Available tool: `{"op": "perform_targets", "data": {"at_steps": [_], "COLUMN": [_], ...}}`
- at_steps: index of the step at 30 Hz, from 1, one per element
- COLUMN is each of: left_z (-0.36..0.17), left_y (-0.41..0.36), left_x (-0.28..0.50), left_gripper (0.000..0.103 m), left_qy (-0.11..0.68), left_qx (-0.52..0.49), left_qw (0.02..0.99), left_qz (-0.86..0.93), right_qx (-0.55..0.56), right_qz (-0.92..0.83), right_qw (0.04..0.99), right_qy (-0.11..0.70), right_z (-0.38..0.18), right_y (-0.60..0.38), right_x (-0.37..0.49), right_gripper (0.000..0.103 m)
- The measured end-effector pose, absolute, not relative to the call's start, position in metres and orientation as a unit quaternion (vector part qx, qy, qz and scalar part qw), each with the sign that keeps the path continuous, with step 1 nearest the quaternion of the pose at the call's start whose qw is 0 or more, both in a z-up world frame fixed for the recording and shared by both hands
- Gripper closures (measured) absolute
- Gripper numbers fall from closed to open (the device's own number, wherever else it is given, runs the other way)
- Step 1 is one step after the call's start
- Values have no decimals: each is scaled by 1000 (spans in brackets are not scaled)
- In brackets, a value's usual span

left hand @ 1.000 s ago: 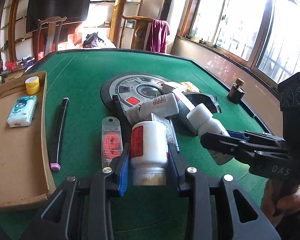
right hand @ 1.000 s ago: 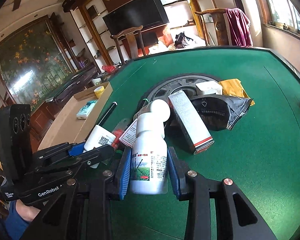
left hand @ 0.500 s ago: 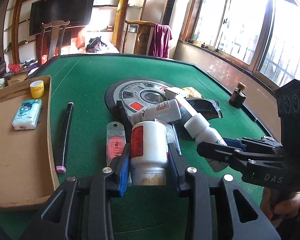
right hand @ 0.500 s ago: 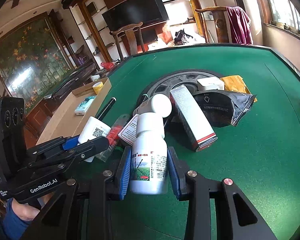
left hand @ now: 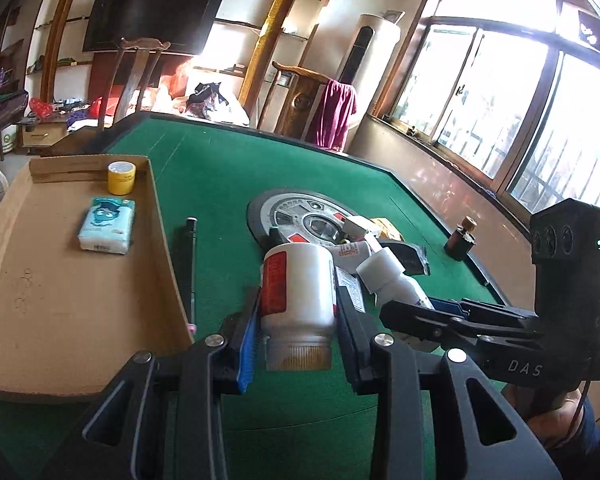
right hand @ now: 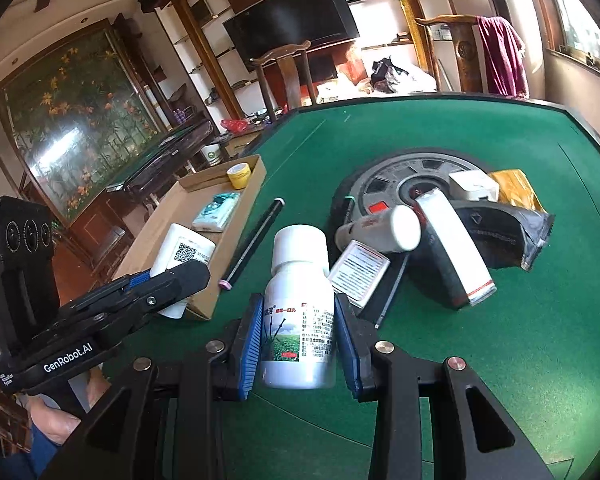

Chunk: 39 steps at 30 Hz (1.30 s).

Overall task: Organize objects
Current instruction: 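Carry both white bottles into the cardboard tray and release them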

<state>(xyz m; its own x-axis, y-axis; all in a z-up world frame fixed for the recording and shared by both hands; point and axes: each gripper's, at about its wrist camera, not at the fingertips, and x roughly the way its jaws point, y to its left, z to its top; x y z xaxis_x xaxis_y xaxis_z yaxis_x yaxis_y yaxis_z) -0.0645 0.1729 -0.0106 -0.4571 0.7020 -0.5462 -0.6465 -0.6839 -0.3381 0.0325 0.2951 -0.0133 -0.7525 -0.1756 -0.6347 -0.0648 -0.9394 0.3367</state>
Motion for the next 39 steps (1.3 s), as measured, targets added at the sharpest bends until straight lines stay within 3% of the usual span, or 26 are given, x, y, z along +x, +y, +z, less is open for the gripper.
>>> {"op": "perform_targets", "data": {"at_steps": [15, 26, 39], "left_z": [-1, -13, -54], "left_y": [73, 84, 90], "left_x": [-134, -215, -262], "left_gripper": [70, 70, 69], "left_qy": [-56, -31, -65], "left_qx": [-359, -424, -488], "left_qw": [305, 263, 233], "left_qz": [881, 866, 839], "right_qx": [400, 443, 497], "right_qz": [-900, -877, -844], "right_qw": [101, 103, 92], "right_qy": [-138, -153, -181], "right_z": [11, 16, -47], "right_y": [217, 184, 168], "right_x": [-70, -205, -312], "right_gripper": [65, 65, 65]}}
